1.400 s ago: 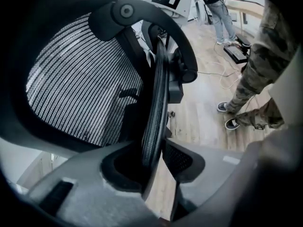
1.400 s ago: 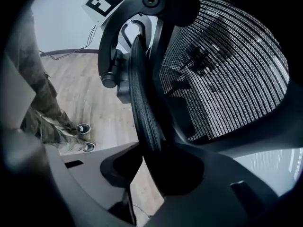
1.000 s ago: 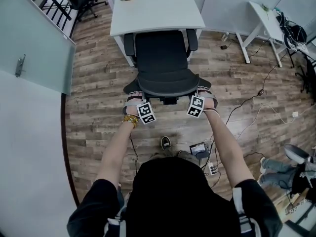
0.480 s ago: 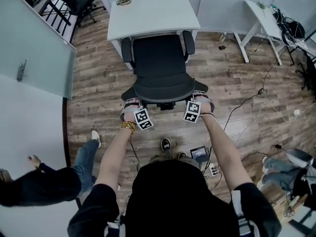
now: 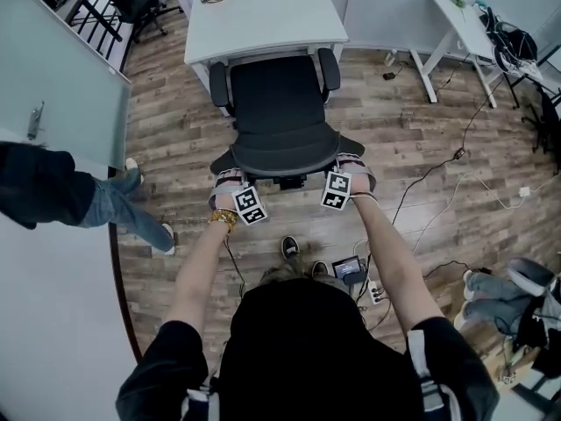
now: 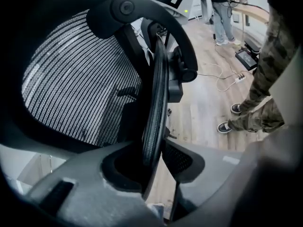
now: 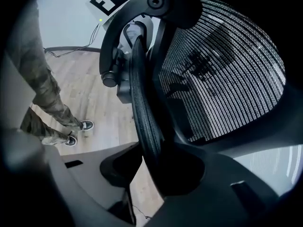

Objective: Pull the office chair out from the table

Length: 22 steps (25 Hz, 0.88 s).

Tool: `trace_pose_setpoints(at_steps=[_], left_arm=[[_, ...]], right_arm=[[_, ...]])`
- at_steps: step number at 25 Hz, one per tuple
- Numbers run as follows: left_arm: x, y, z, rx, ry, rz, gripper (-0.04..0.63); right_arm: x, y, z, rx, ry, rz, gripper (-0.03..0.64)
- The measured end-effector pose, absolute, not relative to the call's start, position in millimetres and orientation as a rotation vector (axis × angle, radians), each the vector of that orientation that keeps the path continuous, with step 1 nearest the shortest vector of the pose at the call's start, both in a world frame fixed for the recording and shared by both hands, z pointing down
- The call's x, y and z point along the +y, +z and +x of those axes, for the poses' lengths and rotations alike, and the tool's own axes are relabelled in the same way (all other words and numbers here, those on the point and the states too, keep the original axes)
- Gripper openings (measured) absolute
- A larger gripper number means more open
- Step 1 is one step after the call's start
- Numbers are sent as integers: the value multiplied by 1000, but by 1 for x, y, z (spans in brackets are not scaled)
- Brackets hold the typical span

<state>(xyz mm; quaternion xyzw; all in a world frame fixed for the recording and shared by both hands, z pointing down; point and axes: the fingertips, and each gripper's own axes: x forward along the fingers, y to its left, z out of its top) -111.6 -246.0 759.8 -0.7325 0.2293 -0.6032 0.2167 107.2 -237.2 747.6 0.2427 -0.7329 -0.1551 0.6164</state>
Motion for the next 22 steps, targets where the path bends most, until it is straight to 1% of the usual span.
trace_pose_setpoints(at_steps=[22], left_arm=[[-174,759,-103,669,-1698,-2018,146]], right_arm=[[-168,746,117,-1708,-401,524,121]])
